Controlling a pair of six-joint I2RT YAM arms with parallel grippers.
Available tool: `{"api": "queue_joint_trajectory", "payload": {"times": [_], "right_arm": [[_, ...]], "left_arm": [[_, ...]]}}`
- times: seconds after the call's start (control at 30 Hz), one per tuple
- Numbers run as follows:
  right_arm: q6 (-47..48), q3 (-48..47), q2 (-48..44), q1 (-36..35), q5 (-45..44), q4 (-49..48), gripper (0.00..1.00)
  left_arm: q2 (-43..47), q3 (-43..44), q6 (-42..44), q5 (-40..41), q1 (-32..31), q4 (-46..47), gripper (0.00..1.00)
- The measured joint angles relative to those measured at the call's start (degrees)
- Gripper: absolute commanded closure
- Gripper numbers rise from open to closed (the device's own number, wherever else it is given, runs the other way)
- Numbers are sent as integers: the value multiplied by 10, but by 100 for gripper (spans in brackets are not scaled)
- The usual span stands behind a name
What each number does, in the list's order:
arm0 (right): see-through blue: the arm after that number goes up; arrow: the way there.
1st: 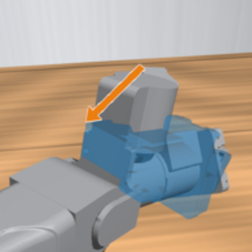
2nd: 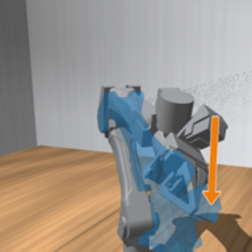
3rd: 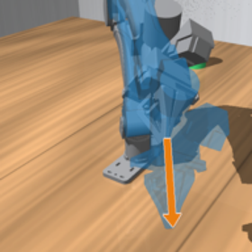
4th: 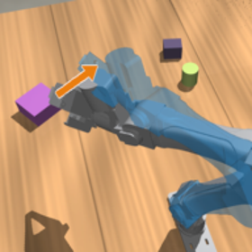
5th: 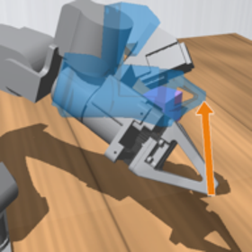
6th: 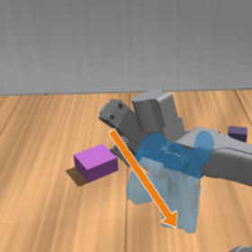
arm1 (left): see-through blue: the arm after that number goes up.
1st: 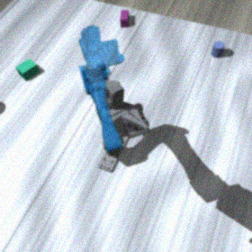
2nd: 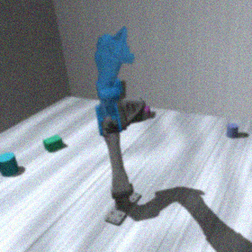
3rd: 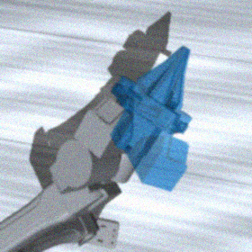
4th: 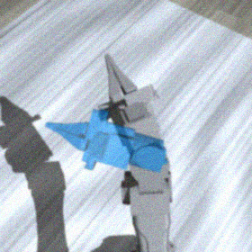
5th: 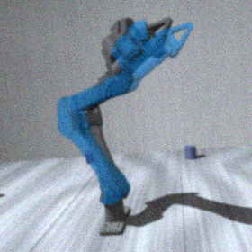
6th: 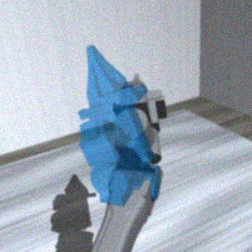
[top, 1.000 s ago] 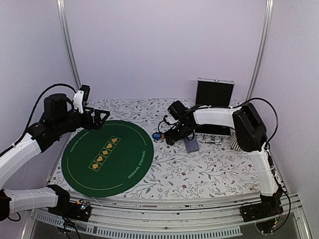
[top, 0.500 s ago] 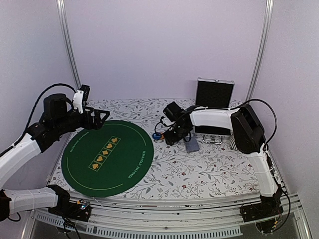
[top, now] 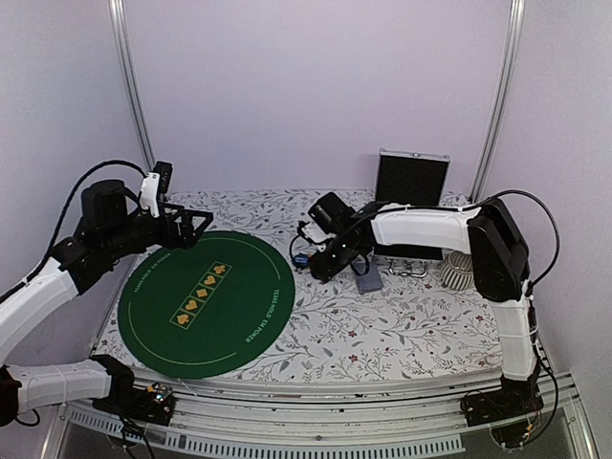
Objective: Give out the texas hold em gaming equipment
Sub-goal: Pick up the dealer button from the center of the board, then pass from the right arm to the left
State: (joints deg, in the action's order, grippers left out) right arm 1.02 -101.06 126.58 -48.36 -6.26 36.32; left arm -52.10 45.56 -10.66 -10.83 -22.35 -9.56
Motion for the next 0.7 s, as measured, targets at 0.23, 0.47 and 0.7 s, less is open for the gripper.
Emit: {"api": "queue_joint_trajectory", "payload": {"times": [0.23, 0.47, 0.7], "right_arm": [[83, 130, -147, -83, -47, -147, 59], [178, 195, -204, -170, -73, -306, 61], [245, 201, -204, -191, -93, -377, 63]], "left_arm": [[-15, -3, -57, -86, 0, 31, 32], [-47, -49, -137, -250, -7, 125, 42], [-72, -66, -160, -320, -61, 158, 39]]}}
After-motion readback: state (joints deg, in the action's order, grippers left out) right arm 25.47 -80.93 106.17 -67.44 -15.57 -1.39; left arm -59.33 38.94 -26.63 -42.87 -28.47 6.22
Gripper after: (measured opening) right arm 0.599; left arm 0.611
